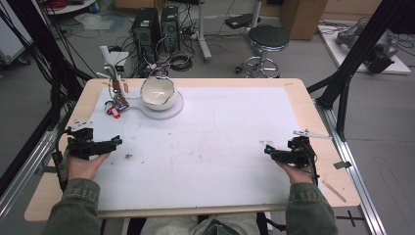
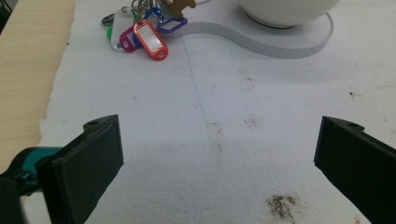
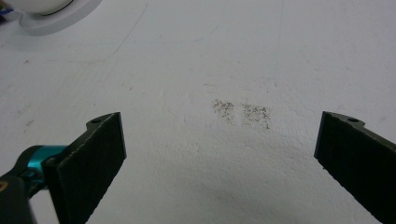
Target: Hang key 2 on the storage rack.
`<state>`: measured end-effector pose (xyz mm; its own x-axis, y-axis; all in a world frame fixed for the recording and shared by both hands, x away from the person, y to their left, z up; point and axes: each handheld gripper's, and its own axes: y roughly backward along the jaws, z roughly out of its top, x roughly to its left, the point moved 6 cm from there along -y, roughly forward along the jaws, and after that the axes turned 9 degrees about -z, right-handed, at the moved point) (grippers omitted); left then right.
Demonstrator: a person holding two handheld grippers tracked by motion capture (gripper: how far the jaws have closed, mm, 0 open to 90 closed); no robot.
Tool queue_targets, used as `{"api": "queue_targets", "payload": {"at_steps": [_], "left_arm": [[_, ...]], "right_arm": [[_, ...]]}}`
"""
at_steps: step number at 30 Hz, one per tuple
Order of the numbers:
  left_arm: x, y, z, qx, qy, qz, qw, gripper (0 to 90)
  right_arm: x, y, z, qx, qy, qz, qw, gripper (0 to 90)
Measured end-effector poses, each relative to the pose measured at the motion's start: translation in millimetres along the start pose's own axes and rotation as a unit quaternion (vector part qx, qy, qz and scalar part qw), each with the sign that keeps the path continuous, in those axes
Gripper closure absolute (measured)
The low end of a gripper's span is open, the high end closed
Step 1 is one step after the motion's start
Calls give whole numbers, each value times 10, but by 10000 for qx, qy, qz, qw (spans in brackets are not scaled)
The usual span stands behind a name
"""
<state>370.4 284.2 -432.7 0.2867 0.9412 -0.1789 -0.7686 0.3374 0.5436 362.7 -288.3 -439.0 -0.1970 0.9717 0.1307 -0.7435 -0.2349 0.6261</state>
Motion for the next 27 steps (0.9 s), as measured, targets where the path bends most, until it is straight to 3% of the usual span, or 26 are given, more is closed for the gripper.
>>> {"api": "queue_targets", "payload": {"at_steps": [9,21,27], "left_arm": [[-77,78,-100,-208,-231,206,9993,17],[-42,113,-167,-348,-139,329,9988,17],[-26,108,-183,-400,41,129,9991,16]], "right_arm": [[-6,28,9,-80,-17,-68,9999,10],[6,92,46,-403,169,-357,9984,10],[34,78,31,-407,229,-384,9982,10]]}}
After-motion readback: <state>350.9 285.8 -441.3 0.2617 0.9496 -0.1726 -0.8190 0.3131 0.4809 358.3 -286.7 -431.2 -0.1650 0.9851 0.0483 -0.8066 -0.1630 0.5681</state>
